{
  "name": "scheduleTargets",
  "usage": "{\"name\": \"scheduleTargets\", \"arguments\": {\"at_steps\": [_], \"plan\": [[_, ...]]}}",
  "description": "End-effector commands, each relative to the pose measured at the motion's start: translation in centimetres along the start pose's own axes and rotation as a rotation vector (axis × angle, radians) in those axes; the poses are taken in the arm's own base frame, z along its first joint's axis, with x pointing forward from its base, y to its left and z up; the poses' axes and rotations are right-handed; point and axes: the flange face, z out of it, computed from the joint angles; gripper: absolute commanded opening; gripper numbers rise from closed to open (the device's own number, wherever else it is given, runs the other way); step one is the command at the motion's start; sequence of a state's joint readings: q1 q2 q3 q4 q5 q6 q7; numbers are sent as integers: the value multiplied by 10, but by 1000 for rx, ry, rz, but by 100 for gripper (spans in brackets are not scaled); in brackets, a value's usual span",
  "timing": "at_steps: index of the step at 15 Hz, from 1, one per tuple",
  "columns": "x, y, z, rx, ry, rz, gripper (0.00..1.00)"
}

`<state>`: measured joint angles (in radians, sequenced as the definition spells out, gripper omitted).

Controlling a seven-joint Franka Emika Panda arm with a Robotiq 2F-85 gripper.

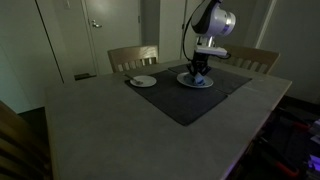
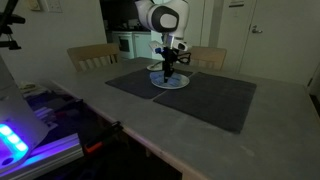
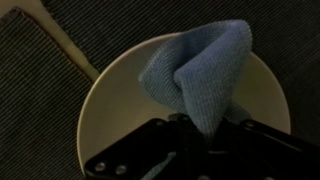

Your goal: Pick up the blue towel and wipe the plate on the right

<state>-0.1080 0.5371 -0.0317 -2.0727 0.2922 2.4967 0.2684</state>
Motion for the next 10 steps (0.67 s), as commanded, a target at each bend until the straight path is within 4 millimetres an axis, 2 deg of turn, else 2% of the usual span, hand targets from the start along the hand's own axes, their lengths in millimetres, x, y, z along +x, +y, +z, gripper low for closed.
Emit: {"name": "scheduleTargets", "arguments": {"at_steps": [1, 10], "plan": [[2, 18, 19, -21, -18, -4, 3], [14, 50, 5, -119, 57, 46, 3]]}}
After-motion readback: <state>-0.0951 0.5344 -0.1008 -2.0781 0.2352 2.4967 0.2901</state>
